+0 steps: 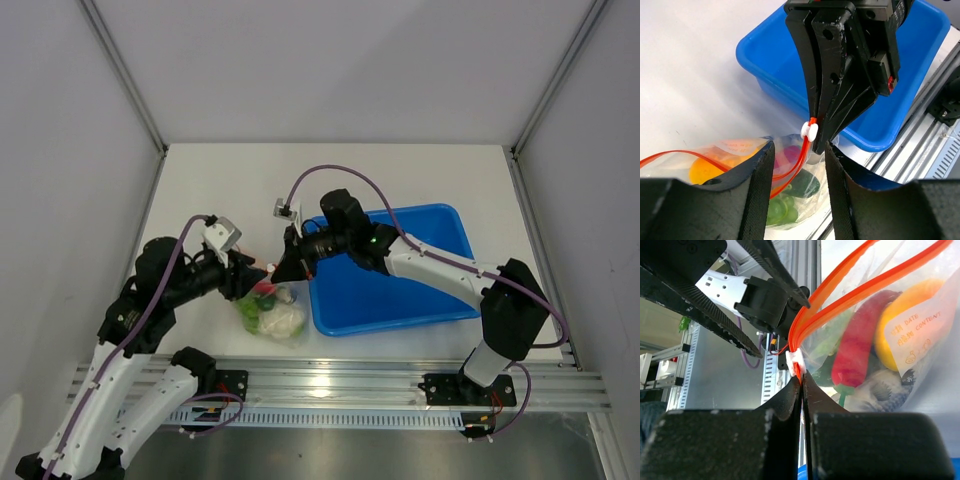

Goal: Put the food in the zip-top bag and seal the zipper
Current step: Zip the zipper food storage bag at the center of the board.

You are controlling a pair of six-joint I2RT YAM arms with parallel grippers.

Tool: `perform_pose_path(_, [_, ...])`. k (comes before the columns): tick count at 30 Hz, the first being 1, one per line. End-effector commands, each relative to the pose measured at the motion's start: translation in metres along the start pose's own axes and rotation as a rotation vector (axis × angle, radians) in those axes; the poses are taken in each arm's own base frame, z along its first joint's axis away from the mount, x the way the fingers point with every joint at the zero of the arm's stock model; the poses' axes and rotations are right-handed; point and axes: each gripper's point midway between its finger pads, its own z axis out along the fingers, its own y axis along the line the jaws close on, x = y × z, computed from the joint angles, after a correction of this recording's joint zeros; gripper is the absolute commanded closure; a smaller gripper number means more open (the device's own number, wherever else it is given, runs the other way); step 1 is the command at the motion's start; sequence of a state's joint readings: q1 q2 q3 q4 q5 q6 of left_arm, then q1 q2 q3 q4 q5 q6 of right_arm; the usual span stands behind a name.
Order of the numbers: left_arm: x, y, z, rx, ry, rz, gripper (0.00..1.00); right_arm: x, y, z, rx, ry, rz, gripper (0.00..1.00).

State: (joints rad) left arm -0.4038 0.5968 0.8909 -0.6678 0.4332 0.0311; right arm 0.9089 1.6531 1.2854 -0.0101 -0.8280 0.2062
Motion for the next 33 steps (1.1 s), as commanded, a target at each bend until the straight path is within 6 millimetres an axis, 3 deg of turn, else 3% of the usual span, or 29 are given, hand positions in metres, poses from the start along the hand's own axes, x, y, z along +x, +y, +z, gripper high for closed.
perform_pose_path(1, [-0.012,-0.005,0.002,0.03,-0.034,-0.001,0.52,-0.025,0.019,0.002,-0.078,-0.042,-0.084,1.0])
perform_pose_path(10, [-0.004,-0.021,0.017,0.169,-0.04,0.024,0.44,-0.017,0.025,-0.001,-0.093,-0.005,-0.088,1.0])
perform_pose_path(15, [0.0,-0.02,0.023,0.189,-0.018,0.013,0.49,-0.018,0.027,-0.002,-0.092,-0.004,-0.097,1.0])
perform_pose_path(24, [0.007,-0.015,0.023,0.168,0.003,0.006,0.76,-0.018,0.025,-0.004,-0.089,-0.003,-0.1,1.0])
perform_pose_path(33, [0.014,-0.007,0.021,0.129,0.067,-0.013,0.96,-0.022,0.017,-0.007,-0.046,-0.034,-0.096,1.0])
